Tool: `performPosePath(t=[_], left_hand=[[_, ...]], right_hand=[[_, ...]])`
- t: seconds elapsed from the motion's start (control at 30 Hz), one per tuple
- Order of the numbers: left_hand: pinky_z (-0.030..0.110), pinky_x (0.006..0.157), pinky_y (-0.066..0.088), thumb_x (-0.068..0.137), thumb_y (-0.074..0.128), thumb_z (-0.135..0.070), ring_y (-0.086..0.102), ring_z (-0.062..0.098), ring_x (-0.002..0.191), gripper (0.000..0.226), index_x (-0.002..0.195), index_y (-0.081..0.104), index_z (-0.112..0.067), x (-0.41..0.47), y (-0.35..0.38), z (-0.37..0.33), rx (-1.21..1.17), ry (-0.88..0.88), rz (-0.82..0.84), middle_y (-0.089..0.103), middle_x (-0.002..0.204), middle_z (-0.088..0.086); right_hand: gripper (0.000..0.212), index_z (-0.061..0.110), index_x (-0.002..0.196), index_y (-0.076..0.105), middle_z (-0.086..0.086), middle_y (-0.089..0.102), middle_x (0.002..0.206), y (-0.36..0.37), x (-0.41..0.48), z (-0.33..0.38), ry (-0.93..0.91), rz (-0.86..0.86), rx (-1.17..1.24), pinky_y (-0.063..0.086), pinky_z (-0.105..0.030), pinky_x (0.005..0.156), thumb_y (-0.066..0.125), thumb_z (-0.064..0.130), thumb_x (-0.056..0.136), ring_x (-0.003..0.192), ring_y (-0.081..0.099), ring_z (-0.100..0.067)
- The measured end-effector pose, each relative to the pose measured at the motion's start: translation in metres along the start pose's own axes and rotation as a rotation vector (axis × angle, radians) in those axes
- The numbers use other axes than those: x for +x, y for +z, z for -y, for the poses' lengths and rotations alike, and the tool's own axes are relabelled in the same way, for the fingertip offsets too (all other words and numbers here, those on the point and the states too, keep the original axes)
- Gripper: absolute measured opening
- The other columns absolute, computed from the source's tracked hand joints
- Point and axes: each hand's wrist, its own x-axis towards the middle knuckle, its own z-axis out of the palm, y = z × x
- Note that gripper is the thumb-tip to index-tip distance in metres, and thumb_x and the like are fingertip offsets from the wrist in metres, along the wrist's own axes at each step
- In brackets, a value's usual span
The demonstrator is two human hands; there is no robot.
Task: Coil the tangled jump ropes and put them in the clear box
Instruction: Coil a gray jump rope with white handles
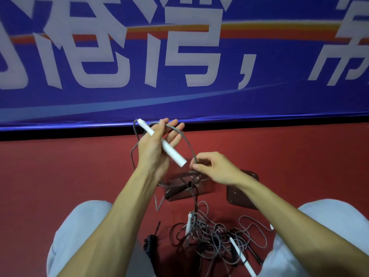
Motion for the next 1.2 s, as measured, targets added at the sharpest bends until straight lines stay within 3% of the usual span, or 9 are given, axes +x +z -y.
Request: performPosePath(t=[0.13, 0.27, 0.47, 0.6, 0.73, 0.8, 0.97, 1.1, 1.2], left_hand=[[0.033, 0.081, 0.058, 0.101, 0.049, -0.025, 0.072, 0.025, 0.095, 0.021, 0.102, 0.06, -0.008, 0.003, -0.007, 0.011, 0.355, 0.1, 0.012, 0.073, 0.103, 0.012], [0.031, 0.074, 0.057, 0.102, 0.043, -0.034, 0.072, 0.024, 0.084, 0.031, 0.103, 0.061, -0.009, 0.002, -0.014, 0.023, 0.613, 0.002, 0.088, 0.073, 0.099, 0.015], [0.016, 0.065, 0.054, 0.101, 0.047, -0.022, 0.065, 0.017, 0.079, 0.03, 0.106, 0.063, 0.003, -0.011, -0.013, 0.04, 0.814, -0.188, 0.315, 0.067, 0.088, 0.012], [0.011, 0.056, 0.042, 0.102, 0.047, -0.018, 0.049, -0.002, 0.056, 0.019, 0.091, 0.063, -0.019, -0.015, -0.01, 0.047, 0.92, -0.104, 0.43, 0.053, 0.07, -0.005], [0.021, 0.079, 0.047, 0.099, 0.054, -0.026, 0.054, 0.003, 0.083, 0.026, 0.122, 0.059, -0.036, -0.006, -0.015, 0.056, 0.947, 0.001, 0.428, 0.061, 0.105, -0.01], [0.02, 0.084, 0.049, 0.097, 0.056, -0.027, 0.055, 0.001, 0.091, 0.031, 0.123, 0.056, -0.044, -0.004, -0.015, 0.057, 0.909, 0.029, 0.424, 0.06, 0.111, -0.017], [0.022, 0.069, 0.053, 0.097, 0.057, -0.016, 0.058, 0.016, 0.08, 0.014, 0.106, 0.067, -0.016, -0.01, -0.011, 0.059, 0.828, -0.095, 0.464, 0.063, 0.091, 0.006], [0.024, 0.067, 0.056, 0.094, 0.061, -0.008, 0.065, 0.014, 0.069, 0.009, 0.091, 0.067, -0.003, -0.009, -0.012, 0.059, 0.85, -0.041, 0.42, 0.069, 0.073, 0.002], [0.023, 0.063, 0.052, 0.089, 0.067, -0.009, 0.063, 0.009, 0.061, 0.009, 0.081, 0.068, -0.009, -0.005, -0.017, 0.056, 1.013, 0.048, 0.419, 0.067, 0.066, -0.004]], right_hand=[[0.015, 0.021, 0.077, 0.072, 0.005, 0.071, 0.072, -0.002, -0.002, 0.005, 0.022, -0.165, -0.013, 0.051, -0.02, 0.067, 0.068, 0.008, 0.084, 0.065, 0.064, 0.0], [0.026, 0.017, 0.077, 0.064, -0.009, 0.068, 0.07, -0.011, -0.001, 0.01, 0.113, -0.324, 0.327, 0.053, -0.029, 0.048, 0.057, -0.005, 0.089, 0.054, 0.065, -0.02], [0.016, 0.008, 0.084, 0.06, -0.009, 0.063, 0.074, -0.03, -0.006, 0.018, 0.167, -0.426, 0.582, 0.053, -0.027, 0.043, 0.053, -0.002, 0.094, 0.054, 0.061, -0.012], [0.013, 0.005, 0.088, 0.059, -0.01, 0.063, 0.076, -0.036, -0.008, 0.022, 0.207, -0.411, 0.66, 0.054, -0.027, 0.042, 0.05, -0.001, 0.096, 0.053, 0.062, -0.01], [0.014, 0.002, 0.091, 0.059, -0.01, 0.063, 0.077, -0.043, -0.009, 0.023, 0.241, -0.361, 0.745, 0.055, -0.032, 0.046, 0.047, 0.003, 0.099, 0.059, 0.062, -0.017], [0.014, 0.002, 0.092, 0.059, -0.01, 0.062, 0.078, -0.046, -0.011, 0.024, 0.249, -0.324, 0.777, 0.055, -0.033, 0.047, 0.047, 0.003, 0.099, 0.06, 0.062, -0.018], [0.012, 0.002, 0.091, 0.061, -0.01, 0.064, 0.079, -0.051, -0.014, 0.025, 0.262, -0.277, 0.768, 0.051, -0.025, 0.045, 0.051, 0.004, 0.097, 0.057, 0.063, -0.013], [0.01, -0.001, 0.093, 0.064, -0.006, 0.066, 0.077, -0.049, -0.011, 0.021, 0.29, -0.424, 0.57, 0.05, -0.021, 0.044, 0.055, 0.004, 0.094, 0.057, 0.054, -0.011], [0.01, 0.003, 0.09, 0.06, -0.005, 0.061, 0.073, -0.052, -0.005, 0.015, 0.342, -0.615, 0.64, 0.056, -0.026, 0.053, 0.052, 0.006, 0.096, 0.052, 0.054, -0.011]])
